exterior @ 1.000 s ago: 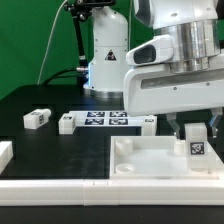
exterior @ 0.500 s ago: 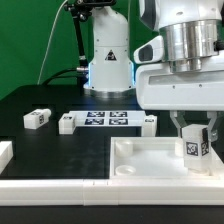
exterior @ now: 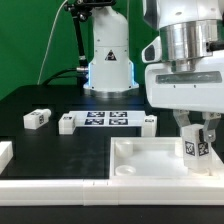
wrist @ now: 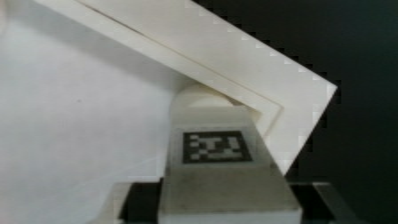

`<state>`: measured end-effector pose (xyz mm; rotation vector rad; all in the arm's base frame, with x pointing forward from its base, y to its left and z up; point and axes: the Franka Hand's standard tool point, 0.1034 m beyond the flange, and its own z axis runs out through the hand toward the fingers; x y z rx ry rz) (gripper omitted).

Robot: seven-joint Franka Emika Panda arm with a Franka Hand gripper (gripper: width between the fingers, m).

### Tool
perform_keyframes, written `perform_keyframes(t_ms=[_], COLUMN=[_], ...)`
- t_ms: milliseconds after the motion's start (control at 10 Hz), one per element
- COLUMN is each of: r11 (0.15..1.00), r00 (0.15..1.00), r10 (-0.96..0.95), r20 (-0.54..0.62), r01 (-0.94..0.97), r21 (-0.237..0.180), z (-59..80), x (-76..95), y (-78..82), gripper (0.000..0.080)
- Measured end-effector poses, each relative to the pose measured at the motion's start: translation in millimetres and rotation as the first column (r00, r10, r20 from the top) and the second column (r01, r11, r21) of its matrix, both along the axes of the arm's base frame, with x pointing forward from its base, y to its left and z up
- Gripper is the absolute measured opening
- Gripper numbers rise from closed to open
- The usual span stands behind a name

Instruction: Assemble one leg

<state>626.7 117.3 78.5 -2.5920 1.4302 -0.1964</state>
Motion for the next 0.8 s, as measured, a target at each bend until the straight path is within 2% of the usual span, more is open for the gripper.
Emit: perform_keyframes(t_ms=[100, 200, 300, 500, 600, 800], r11=[0.997, 0.976, 0.931, 0.812, 0.719, 0.567], r00=[0.998, 0.977, 0.933, 0.819, 0.729, 0.584], r10=[0.07, 0.212, 0.359, 0.574, 0.684, 0.809], r20=[0.007, 0.012, 0.004, 0.001, -0.018, -0.064], r01=[-0.07, -0.211, -0.357, -0.57, -0.679, -0.805], r21=[-0.014, -0.046, -0.074, -0.125, -0.149, -0.176], z=[0.7, 0.2, -0.7, -2.4, -3.7, -2.7], x=[0.3, 0.1, -0.6, 2.4, 3.3, 5.6], y=[0.4, -0.5, -0.1, 0.5, -0.1, 4.9], gripper=[0.0373, 0.0567, 0.0623, 0.0645, 0.0648, 0.0649])
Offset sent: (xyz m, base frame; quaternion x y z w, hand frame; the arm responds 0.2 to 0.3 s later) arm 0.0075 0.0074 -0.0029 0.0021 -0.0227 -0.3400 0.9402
